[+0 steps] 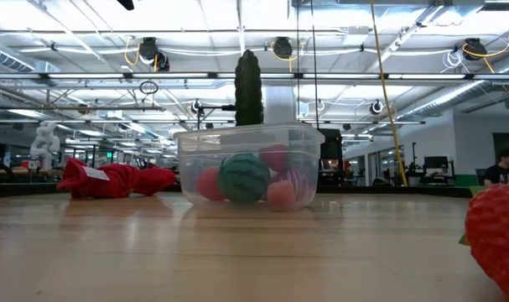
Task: Pick and placing Produce into tupperware
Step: Put the red strawberry into the transparent container
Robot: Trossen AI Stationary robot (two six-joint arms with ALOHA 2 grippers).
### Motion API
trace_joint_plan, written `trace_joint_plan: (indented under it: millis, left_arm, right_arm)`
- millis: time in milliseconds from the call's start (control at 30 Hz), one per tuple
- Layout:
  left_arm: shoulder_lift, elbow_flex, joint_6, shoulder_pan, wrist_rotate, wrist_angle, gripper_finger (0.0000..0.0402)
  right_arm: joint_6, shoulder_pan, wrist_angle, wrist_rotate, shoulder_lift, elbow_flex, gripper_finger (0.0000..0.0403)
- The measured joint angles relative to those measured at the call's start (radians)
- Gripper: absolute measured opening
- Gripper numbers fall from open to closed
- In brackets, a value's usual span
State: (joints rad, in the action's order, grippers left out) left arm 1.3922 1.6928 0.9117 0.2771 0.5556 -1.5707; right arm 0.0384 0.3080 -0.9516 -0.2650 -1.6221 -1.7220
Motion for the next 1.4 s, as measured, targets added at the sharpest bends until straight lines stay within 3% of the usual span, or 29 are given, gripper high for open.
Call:
trace_joint_plan:
  millis: [333,433,633,833,1033,1233,1400]
  left_arm:
    - [0.000,0.000,-0.018,-0.001,0.012,0.005,0.0209]
    - [0.000,0.000,-0.010,-0.001,0.012,0.029,0.0209]
    - [0.003,0.000,-0.001,-0.001,-0.034,0.147,0.0209]
    - [0.025,0.000,0.000,0.000,-0.058,0.223,0.0209]
    - [0.026,0.000,0.034,-0.001,-0.081,0.173,0.0209]
    - [-0.030,0.000,0.207,0.021,-0.126,0.001,0.0209]
    - [-0.067,0.000,0.274,0.056,-0.129,0.002,0.0209]
  right_arm:
    - [0.078,0.101,0.218,-0.006,0.006,0.167,0.0217]
    - [0.083,0.101,0.271,-0.062,0.000,0.191,0.0217]
    - [0.023,0.108,0.204,-0.131,-0.039,0.192,0.0217]
    - [-0.007,0.113,0.132,-0.131,-0.090,0.191,0.0217]
    - [-0.009,0.117,0.128,-0.128,-0.174,0.130,0.0217]
    - [-0.104,0.140,0.076,-0.125,-0.303,-0.010,0.0217]
    - [-0.190,0.168,0.019,-0.124,-0.401,-0.087,0.0217]
